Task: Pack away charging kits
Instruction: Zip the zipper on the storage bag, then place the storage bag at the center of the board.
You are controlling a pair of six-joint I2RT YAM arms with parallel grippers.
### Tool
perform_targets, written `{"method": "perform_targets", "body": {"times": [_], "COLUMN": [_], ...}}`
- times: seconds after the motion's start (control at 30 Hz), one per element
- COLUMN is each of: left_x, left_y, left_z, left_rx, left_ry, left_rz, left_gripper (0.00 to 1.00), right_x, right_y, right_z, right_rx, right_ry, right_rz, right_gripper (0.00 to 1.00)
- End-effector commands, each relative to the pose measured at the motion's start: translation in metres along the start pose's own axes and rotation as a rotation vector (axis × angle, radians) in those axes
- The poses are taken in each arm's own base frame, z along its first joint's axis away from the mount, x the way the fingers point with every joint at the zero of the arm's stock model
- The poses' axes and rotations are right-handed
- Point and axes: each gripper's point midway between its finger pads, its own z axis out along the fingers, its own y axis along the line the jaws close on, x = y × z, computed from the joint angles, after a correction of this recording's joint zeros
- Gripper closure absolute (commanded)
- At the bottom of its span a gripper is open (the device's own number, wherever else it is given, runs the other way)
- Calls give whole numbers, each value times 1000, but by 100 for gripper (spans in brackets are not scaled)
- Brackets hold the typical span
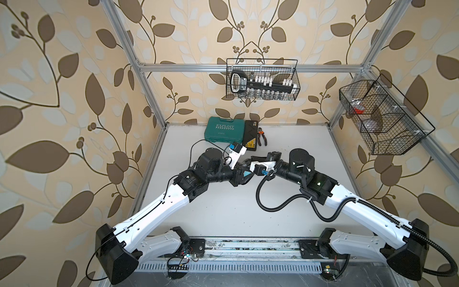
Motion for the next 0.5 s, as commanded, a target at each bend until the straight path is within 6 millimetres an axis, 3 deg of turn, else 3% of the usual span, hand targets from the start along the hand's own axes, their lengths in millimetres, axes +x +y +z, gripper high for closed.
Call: {"method": "perform_targets", "body": {"times": [0.0, 0.17, 0.27, 0.3, 0.37, 0.4, 0.47], "left_x": [26, 28, 25, 24, 18, 14, 1], "left_y": [8, 13, 9, 9, 18, 27, 40], "left_z": [16, 17, 21, 24, 30, 33, 33], "left_rx": [-19, -47, -17, -11, -52, -93, -165], "left_ry": [125, 129, 125, 123, 99, 74, -1], "left_rz": [-36, -51, -56, -61, -92, -112, -161], "left_gripper": [100, 100, 100, 100, 100, 100, 100], "right_x": [-81, -72, -70, -71, -69, -64, -53], "right_y": [0, 1, 16, 22, 32, 37, 39], "right_z": [-22, -13, -14, -16, -20, -22, -28], "right_rx": [-22, -25, -98, -119, -135, -141, -120], "right_ry": [-364, -311, -322, -341, -354, -343, -294], "right_rz": [-222, -259, -292, -292, -276, -262, -200], "right_gripper": [100, 100, 100, 77, 56, 3, 0]}}
